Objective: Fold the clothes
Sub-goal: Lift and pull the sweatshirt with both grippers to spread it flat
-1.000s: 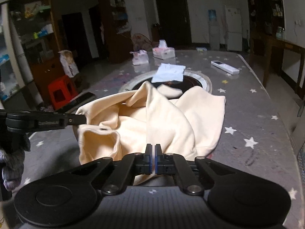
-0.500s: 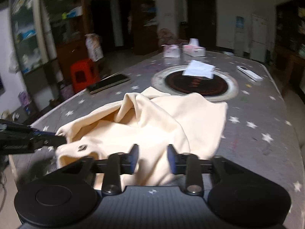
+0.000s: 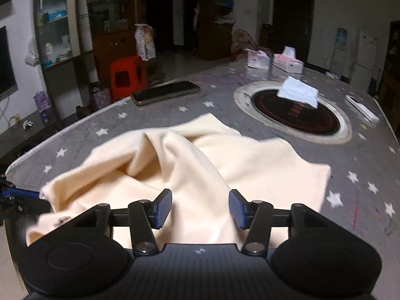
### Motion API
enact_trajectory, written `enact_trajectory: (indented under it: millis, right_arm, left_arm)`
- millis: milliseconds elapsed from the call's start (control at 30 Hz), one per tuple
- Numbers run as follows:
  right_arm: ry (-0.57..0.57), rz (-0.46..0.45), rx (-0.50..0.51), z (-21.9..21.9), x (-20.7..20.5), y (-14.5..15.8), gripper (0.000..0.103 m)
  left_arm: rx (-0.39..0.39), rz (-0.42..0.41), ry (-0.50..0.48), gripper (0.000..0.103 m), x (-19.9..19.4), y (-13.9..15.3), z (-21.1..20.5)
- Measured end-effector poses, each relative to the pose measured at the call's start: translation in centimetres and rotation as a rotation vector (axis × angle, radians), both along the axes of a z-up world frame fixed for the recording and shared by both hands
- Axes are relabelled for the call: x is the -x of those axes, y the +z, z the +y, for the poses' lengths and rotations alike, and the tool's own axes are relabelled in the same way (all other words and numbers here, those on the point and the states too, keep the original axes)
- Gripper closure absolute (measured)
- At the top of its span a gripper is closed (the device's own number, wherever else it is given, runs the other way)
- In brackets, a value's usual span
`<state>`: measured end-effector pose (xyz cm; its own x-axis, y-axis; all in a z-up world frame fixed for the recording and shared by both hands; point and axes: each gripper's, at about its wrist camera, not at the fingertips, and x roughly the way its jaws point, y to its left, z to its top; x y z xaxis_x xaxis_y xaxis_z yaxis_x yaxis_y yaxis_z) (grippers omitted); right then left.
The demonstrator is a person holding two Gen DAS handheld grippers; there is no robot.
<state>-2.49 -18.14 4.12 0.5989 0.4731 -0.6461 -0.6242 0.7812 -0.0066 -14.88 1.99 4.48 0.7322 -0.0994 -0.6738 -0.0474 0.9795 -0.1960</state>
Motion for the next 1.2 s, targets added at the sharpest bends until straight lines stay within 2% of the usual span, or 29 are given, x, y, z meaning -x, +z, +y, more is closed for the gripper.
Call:
enact_trajectory:
  millis: [33,67,133,200,300,333,400,433,500,700,833,900,1000,1067,1200]
  right_arm:
    - [0.012,-0.01,0.009,0.5,-0.3,0.0,0.049]
    - [0.023,-0.019,0.019,1.0,-0.5,0.1,0.049]
    - [0.038,-0.031,0.034,1.8,-1.2,-0.1,0.049]
    - [0.042,-0.034,0.043,2.5,-1.9,-0.5,0.049]
    - [0.052,-0.007,0.044,2.9,-2.6,-1.1,0.054]
    - [0.052,0.0,0.043,2.9,-2.6,-1.2,0.064]
    - [0.047,0.009,0.037,2.7,-2.6,-1.3,0.083]
    - [0.039,0.008,0.03,2.4,-2.5,-1.1,0.089]
    - [0.023,-0.005,0.01,1.6,-2.4,-0.6,0.094]
    - [-0.035,-0.08,-0.02,-1.9,-1.1,1.7,0.094]
    - [-0.109,-0.129,-0.046,-5.6,0.2,3.6,0.094]
    - [-0.149,-0.149,-0.057,-7.5,0.9,4.3,0.094]
    - [-0.222,-0.164,-0.07,-10.6,2.3,4.9,0.094]
    - [-0.271,-0.167,-0.077,-12.6,3.1,5.1,0.094]
    - [-0.358,-0.119,-0.09,-15.5,4.7,4.0,0.092]
  left_arm:
    - [-0.008,-0.009,-0.005,0.085,0.0,0.2,-0.1]
    - [-0.014,-0.018,-0.007,0.075,-0.1,0.4,-0.2]
    - [-0.033,-0.035,-0.003,0.065,-0.6,0.9,-0.4]
    - [-0.052,-0.051,-0.004,0.061,-0.9,1.3,-0.7]
    - [-0.063,-0.07,-0.036,0.051,-1.5,1.8,-1.2]
    - [-0.079,-0.071,-0.044,0.05,-1.9,1.8,-1.5]
    - [-0.104,-0.064,-0.049,0.05,-2.8,1.4,-1.9]
    - [-0.11,-0.06,-0.052,0.05,-3.4,1.2,-2.1]
    - [-0.11,-0.056,-0.06,0.051,-4.4,1.0,-2.5]
    - [-0.121,-0.049,-0.061,0.053,-6.9,0.1,-3.1]
    - [-0.126,-0.037,-0.067,0.061,-7.6,-0.6,-3.3]
    - [-0.125,-0.029,-0.07,0.061,-7.7,-0.9,-3.4]
    - [-0.123,-0.024,-0.073,0.065,-7.8,-1.2,-3.6]
    - [-0.122,-0.024,-0.075,0.071,-7.9,-1.3,-3.7]
    - [-0.114,-0.022,-0.08,0.081,-7.6,-1.4,-3.8]
